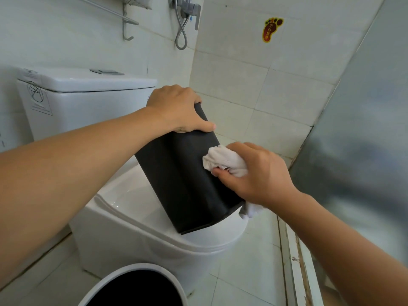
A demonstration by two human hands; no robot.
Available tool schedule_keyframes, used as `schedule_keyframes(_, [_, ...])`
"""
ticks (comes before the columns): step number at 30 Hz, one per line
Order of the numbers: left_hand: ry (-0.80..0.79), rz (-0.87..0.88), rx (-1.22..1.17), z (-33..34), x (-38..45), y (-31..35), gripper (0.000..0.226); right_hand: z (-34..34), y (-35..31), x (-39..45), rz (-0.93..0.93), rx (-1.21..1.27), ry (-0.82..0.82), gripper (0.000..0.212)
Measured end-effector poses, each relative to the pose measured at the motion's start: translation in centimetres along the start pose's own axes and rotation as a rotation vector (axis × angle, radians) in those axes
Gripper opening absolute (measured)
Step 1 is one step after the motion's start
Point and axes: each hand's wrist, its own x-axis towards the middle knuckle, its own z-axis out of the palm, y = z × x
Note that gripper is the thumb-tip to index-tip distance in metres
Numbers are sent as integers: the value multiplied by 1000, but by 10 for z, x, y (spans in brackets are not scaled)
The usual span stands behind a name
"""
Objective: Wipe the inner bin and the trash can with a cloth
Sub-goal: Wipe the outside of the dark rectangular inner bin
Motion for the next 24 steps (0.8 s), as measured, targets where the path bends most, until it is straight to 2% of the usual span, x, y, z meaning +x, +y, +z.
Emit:
schedule_keyframes(5, [-18, -4, -33, 4, 1, -10, 66, -11, 9, -16, -91, 17, -151, 44])
schedule_keyframes(9, [7, 5, -13, 3, 1, -5, 73, -6, 5, -13, -90, 1, -49, 42])
schedule_keyframes(12, [9, 8, -12, 1, 0, 2, 68, 3, -3, 3, -17, 10, 28, 46])
schedule_keyframes(14, [-7, -2, -20, 1, 1, -1, 66, 4, -2, 5, -11, 25, 10, 47])
schedule_keyframes(19, [-22, -23, -35, 5, 3, -11, 73, -11, 13, -24, -129, 9, -122, 42])
schedule_keyframes(24, [18, -13, -16, 1, 0, 10, 70, 1, 3, 1, -88, 34, 32, 41])
